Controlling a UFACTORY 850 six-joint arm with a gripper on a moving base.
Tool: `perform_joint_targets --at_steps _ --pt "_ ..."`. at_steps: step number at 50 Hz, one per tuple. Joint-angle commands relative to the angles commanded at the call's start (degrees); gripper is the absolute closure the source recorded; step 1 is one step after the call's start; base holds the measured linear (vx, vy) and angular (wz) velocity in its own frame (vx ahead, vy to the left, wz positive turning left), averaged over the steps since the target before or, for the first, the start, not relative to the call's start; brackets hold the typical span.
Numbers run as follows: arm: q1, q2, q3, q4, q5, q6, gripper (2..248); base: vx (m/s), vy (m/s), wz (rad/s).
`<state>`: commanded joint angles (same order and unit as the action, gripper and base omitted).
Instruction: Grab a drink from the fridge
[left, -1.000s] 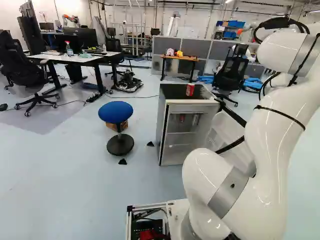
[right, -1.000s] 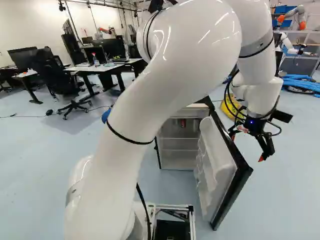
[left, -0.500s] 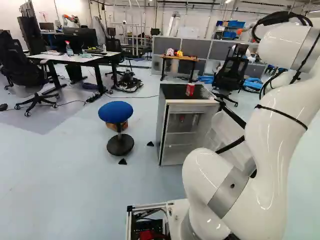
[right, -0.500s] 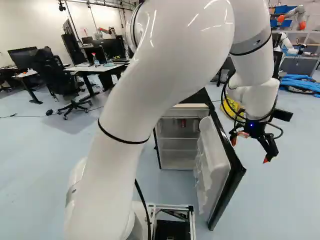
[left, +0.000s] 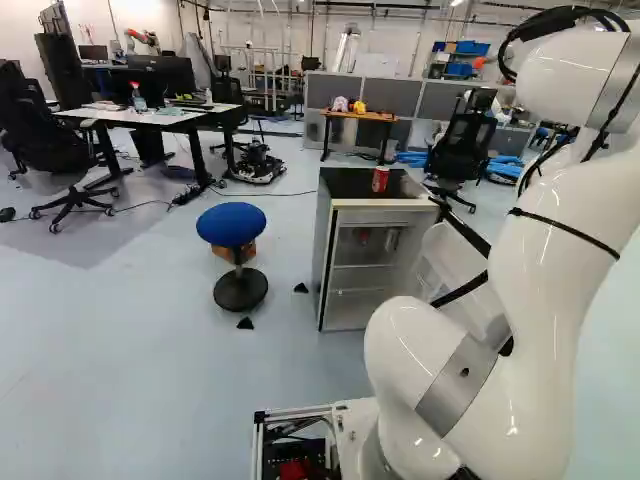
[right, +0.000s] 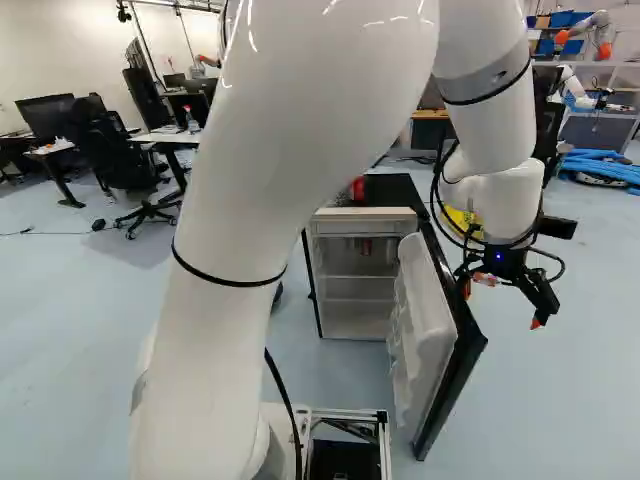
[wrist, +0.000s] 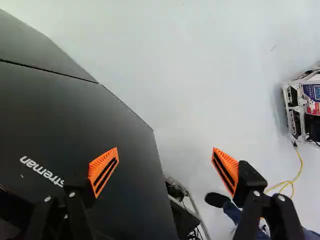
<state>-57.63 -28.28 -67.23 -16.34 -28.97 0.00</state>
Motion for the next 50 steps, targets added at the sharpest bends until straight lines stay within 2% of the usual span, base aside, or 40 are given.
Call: perform_joint_targets --at_steps 50 --pt "2.9 10.9 14.9 -13.8 9.0 0.0 3 0.0 0.0 0.0"
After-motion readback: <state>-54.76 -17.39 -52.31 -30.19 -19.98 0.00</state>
